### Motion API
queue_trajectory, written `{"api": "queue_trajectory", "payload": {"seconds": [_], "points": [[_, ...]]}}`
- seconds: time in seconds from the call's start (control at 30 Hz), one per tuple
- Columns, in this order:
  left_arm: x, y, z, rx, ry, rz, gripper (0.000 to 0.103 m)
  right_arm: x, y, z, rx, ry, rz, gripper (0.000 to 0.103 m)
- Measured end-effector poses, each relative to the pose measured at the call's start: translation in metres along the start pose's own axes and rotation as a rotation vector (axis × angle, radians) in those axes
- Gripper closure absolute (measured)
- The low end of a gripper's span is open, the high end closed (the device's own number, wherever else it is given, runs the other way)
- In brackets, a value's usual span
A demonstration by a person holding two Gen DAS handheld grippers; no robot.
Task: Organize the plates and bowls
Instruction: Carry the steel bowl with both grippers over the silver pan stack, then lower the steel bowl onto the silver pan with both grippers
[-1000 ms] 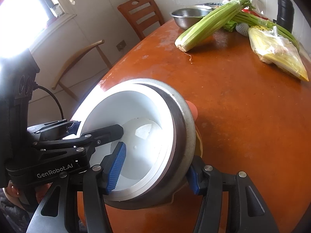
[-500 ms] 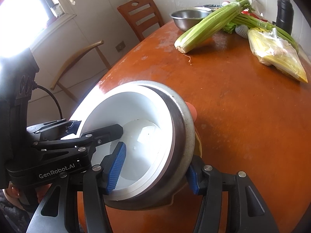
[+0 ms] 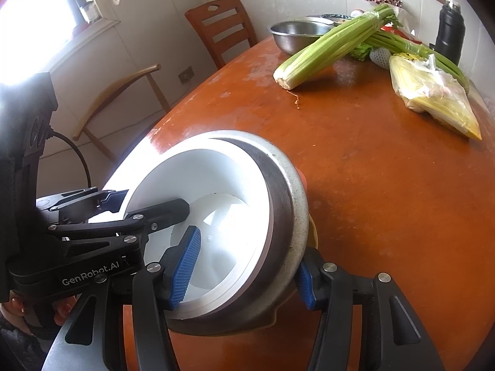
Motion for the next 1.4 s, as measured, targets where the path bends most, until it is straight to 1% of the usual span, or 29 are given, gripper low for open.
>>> {"api": "queue_trajectory", "payload": {"seconds": [0.23, 0.4, 0.5, 0.77, 0.83, 0.9, 1.1, 1.27, 1.4], "points": [[-0.001, -0.001, -0.002, 0.015, 0.003, -0.002, 0.056, 0.000, 0.000, -0.002, -0.016, 0.008, -0.004, 0.045], [-0.001, -0.002, -0.002, 0.016, 0.002, 0.000, 0.055, 0.000, 0.001, -0.002, -0.043, 0.016, -0.013, 0.045], [-0.002, -0.002, -0.003, 0.021, 0.003, 0.003, 0.054, 0.001, 0.003, -0.004, -0.081, 0.036, -0.029, 0.045], [-0.002, -0.001, -0.006, 0.025, 0.010, 0.003, 0.054, 0.002, 0.006, -0.008, -0.105, 0.056, -0.028, 0.045], [-0.001, -0.001, -0.008, 0.024, 0.016, 0.002, 0.054, 0.003, 0.008, -0.010, -0.098, 0.060, -0.014, 0.042], [-0.001, -0.001, -0.011, 0.028, 0.024, 0.002, 0.053, 0.004, 0.013, -0.012, -0.119, 0.071, -0.003, 0.041], [0.002, 0.004, -0.026, 0.039, 0.060, 0.011, 0.052, 0.006, 0.022, -0.017, -0.129, 0.085, 0.018, 0.041], [0.000, 0.011, -0.038, 0.072, 0.087, 0.037, 0.051, 0.004, 0.024, -0.028, -0.129, 0.111, 0.026, 0.041], [-0.002, 0.016, -0.046, 0.072, 0.103, 0.043, 0.050, 0.002, 0.026, -0.038, -0.134, 0.131, 0.031, 0.041]]}}
Point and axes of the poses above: each gripper's, at about its wrist camera, not at the fingertips, and z roughly the way its jaws point, y to its right, x to its top, the point moved 8 cm from there along z, roughly the way its jaws point, and after that the axes turned 15 degrees about -x, right-handed, at the moved point
